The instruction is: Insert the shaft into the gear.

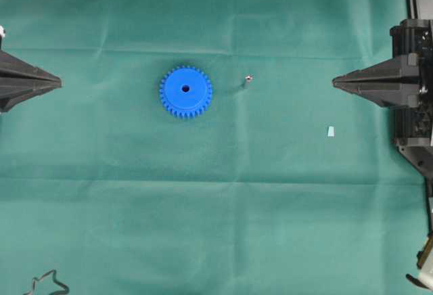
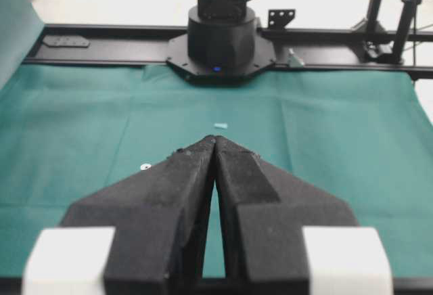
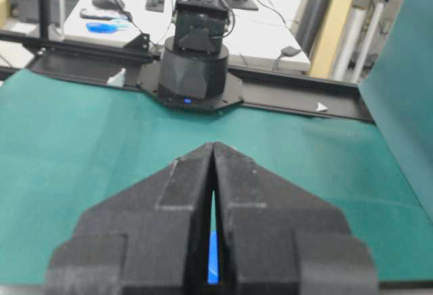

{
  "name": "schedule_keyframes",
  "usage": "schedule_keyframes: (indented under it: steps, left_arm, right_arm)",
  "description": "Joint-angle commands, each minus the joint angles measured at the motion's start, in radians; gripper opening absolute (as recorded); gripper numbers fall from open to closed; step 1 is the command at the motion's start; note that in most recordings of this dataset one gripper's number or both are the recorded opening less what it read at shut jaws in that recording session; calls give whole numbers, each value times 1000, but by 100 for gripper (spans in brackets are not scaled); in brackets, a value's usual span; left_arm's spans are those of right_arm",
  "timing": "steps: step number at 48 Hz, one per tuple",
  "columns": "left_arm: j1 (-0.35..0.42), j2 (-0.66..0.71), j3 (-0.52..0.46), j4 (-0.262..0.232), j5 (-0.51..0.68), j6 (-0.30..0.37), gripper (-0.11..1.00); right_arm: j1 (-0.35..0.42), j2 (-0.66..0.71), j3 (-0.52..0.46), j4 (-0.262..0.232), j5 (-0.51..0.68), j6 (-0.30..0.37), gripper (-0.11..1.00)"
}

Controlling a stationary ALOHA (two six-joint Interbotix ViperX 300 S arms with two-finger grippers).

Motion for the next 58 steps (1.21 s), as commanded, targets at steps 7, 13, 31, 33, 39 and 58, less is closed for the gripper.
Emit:
schedule_keyframes:
  steps: [7,13,31,33,39,58]
  left_arm:
    - [5,6,-41,11,21,-11,0]
    - [5,6,-41,12,23,-11,0]
    - [5,8,-41,12,29,-11,0]
    - [5,8,-43,12,29,-11,0]
    - [5,8,-41,12,29,-11,0]
    - [3,11,-41,12,31,-11,0]
  right_arm:
    - [-2,9,-40,0,101,2,2]
    - [-2,12,-72,6,155,8,2]
    - [-71,115,-112,6,160,11,3]
    - [-77,135,-120,6,160,11,3]
    - [-95,202,-146,18,158,11,4]
    - [-170,528,-218,38,129,11,93]
